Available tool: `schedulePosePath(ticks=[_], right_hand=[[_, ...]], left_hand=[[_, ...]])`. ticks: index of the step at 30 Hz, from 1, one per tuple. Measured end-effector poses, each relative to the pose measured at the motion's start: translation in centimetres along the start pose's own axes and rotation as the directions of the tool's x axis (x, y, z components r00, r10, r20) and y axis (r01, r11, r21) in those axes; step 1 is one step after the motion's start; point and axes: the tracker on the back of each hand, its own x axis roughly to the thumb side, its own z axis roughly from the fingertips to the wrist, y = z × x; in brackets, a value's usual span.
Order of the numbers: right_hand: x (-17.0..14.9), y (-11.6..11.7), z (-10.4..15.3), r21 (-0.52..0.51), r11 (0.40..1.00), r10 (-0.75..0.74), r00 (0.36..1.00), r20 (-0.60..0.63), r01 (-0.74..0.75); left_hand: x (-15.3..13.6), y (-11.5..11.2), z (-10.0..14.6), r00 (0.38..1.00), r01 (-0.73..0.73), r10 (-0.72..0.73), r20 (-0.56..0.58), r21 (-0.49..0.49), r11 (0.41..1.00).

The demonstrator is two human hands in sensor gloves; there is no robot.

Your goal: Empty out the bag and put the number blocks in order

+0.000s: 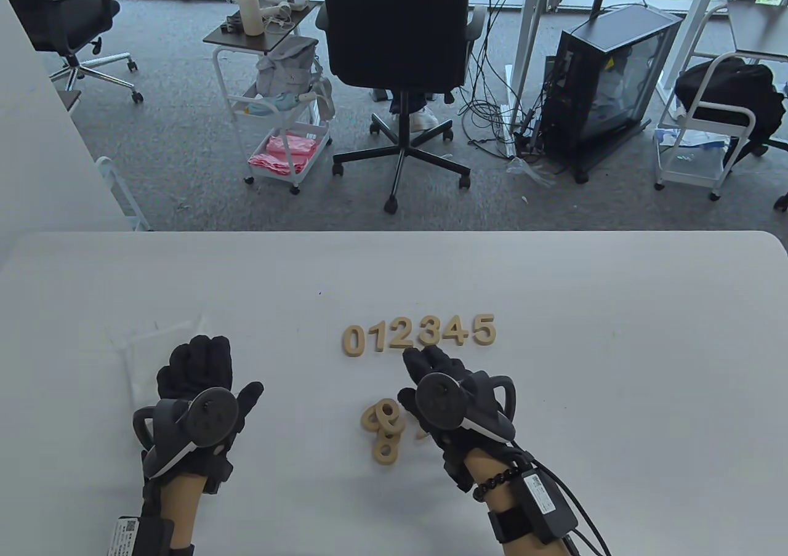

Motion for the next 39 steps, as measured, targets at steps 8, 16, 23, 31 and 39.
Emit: schedulePosePath(ticks=[8, 16, 23, 31, 39], right_hand=[[3.7, 3.7, -2.8, 0.199, 0.972, 0.134, 0.991, -0.025, -0.127], [4.5, 7.8, -3.8, 0.301, 0.917, 0.281, 0.959, -0.025, -0.261], [4.0, 9.8, -3.7, 0.335, 0.884, 0.355, 0.934, -0.027, -0.327], [4.0, 10.3, -3.7, 0.326, 0.893, 0.343, 0.938, -0.043, -0.311], [4.1, 10.5, -3.6, 0.312, 0.898, 0.337, 0.941, -0.035, -0.31]], left_hand=[[0.2, -0.1, 0.0, 1.0, 0.005, -0.005, 0.003, -0.003, 1.0], [0.2, 0.0, 0.1, 1.0, 0.005, -0.005, 0.005, 0.0, 1.0], [0.3, 0.0, 0.1, 1.0, 0.009, -0.009, 0.005, 0.003, 1.0], [0.3, 0.1, 0.2, 1.0, 0.008, -0.008, 0.003, 0.007, 1.0], [0.3, 0.2, 0.2, 1.0, 0.001, -0.001, 0.005, 0.014, 1.0]])
